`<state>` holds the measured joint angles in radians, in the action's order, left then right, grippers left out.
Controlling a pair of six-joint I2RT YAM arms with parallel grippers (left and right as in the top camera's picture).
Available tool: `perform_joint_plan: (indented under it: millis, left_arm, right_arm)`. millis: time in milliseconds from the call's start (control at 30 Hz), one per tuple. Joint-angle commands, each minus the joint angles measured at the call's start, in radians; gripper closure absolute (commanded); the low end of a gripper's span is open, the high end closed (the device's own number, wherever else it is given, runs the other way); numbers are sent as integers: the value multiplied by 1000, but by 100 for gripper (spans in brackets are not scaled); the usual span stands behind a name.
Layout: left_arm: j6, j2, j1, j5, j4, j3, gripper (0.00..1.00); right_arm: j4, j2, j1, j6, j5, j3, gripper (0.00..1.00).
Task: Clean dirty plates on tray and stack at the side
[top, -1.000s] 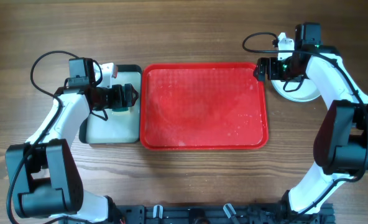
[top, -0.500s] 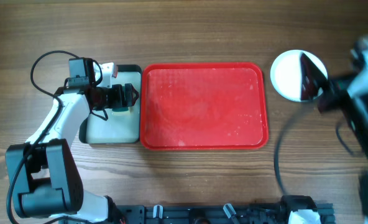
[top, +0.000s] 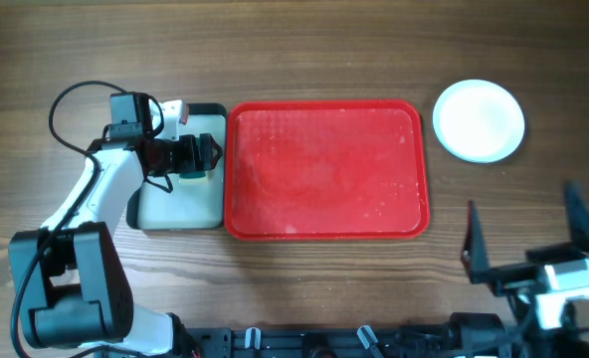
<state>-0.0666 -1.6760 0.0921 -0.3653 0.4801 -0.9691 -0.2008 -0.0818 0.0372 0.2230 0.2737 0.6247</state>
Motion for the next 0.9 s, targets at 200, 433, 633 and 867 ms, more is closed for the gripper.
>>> perform_joint_plan:
  millis: [200,433,633,867]
  left_arm:
    - [-5,-6,-3,-11,-2,2,0]
    - [-5,-6,-3,-11,-2,2,0]
    - [-5,-6,-3,-11,-2,2,0]
    - [-5,-6,-3,-11,-1,2,0]
  right_arm:
    - [553,79,-2,-141,5,-584,0]
    - [230,79,-2,-253,-106,-620,0]
    - [214,77,-2,-256,-110,-620,0]
    - [214,74,-2,-256,-110,-620,0]
